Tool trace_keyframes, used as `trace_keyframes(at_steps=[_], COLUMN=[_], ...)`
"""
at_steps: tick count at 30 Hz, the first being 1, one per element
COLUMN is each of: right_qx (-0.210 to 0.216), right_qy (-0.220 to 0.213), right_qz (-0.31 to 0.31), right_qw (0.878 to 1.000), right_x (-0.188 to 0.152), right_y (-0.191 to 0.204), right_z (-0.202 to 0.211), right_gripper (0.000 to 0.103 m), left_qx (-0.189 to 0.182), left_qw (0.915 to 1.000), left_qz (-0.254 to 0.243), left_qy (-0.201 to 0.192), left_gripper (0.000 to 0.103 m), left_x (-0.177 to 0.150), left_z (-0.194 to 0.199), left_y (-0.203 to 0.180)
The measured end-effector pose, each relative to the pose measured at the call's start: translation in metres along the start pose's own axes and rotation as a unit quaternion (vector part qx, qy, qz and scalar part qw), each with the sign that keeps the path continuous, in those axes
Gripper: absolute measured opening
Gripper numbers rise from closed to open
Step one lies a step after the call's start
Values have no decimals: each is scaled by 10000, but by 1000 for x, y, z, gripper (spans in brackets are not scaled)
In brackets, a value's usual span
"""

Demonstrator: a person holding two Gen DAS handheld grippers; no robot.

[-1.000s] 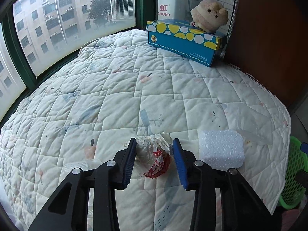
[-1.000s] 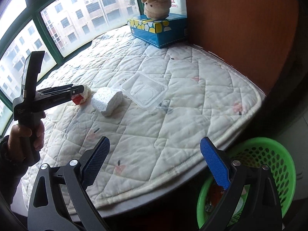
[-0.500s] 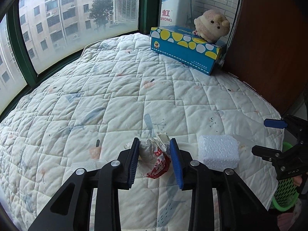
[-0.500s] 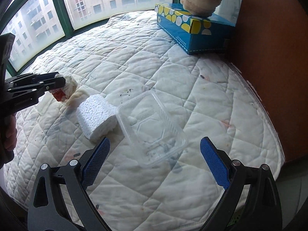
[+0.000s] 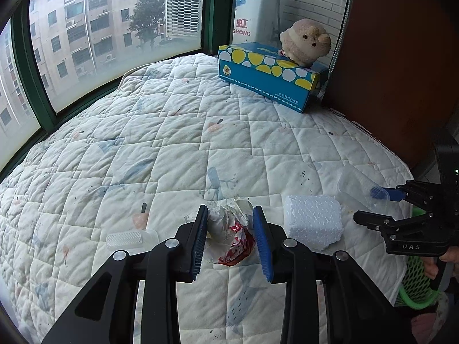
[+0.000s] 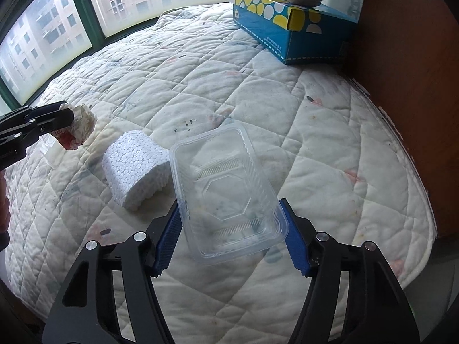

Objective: Collect trash
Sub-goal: 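Drop the box and tissue into the green basket with both grippers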

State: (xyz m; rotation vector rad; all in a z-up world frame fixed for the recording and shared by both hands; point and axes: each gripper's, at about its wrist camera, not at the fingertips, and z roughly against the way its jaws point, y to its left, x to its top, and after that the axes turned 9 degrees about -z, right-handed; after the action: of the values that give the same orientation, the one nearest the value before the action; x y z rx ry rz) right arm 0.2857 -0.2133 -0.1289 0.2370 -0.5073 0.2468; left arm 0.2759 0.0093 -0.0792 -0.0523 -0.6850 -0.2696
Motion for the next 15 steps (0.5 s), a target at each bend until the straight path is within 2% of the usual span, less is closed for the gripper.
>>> trace_keyframes(at_steps=[15], right_qx=[-29], right_qy=[-485], right_qz=[-938], right_qw=[9944], right_x=[-60], right_y=[-21], right_z=[69], right_gripper=[63], left_qx=[-267], left_qw=[9984], left_qz=[-436], left_qy=[-247], left_gripper=[31], left_x=[-4], left_z=[38], left_y=[-61])
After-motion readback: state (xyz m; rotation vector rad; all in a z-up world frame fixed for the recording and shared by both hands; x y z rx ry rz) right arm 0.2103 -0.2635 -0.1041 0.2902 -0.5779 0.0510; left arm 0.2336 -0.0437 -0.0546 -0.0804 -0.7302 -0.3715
